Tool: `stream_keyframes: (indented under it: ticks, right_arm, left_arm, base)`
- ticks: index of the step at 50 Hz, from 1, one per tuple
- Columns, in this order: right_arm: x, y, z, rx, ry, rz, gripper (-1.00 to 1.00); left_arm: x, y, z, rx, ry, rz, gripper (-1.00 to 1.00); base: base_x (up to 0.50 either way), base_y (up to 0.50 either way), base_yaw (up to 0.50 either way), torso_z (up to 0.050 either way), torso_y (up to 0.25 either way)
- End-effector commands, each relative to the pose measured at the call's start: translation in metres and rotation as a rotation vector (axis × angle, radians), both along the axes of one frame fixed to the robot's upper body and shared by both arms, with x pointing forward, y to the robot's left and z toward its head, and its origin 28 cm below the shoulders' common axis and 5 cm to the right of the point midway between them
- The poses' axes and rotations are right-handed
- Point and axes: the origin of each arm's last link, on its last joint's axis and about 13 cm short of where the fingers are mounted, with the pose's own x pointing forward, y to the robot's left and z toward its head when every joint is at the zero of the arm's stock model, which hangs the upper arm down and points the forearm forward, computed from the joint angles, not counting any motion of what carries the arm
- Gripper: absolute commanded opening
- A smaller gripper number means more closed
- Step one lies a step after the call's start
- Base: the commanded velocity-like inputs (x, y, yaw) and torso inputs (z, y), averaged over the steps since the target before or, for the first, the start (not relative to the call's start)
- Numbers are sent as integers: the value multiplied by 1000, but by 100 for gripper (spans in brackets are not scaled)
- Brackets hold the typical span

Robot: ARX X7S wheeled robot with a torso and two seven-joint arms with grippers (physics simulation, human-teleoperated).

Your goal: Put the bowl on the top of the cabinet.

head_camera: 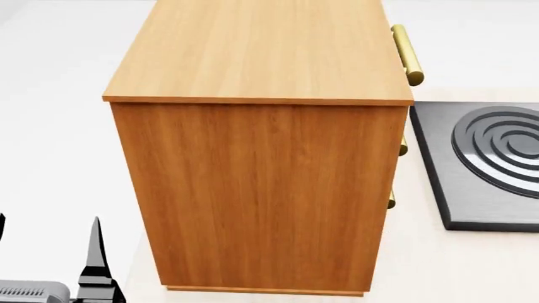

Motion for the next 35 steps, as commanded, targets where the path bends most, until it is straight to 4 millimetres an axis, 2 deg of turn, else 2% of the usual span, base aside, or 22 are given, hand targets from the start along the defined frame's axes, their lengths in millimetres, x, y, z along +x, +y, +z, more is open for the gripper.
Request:
stream_keyframes:
  ticks: [1,35]
  right_arm:
    - [0,-2,-2,-1,-3,-11,100]
    - [5,-5,-8,-5,7,-21,100]
  left_arm:
    - [0,0,0,0,1,0,100]
    - [-1,0,0,-2,0,4,100]
  base:
    - [0,0,0,0,0]
    - [0,0,0,0,0]
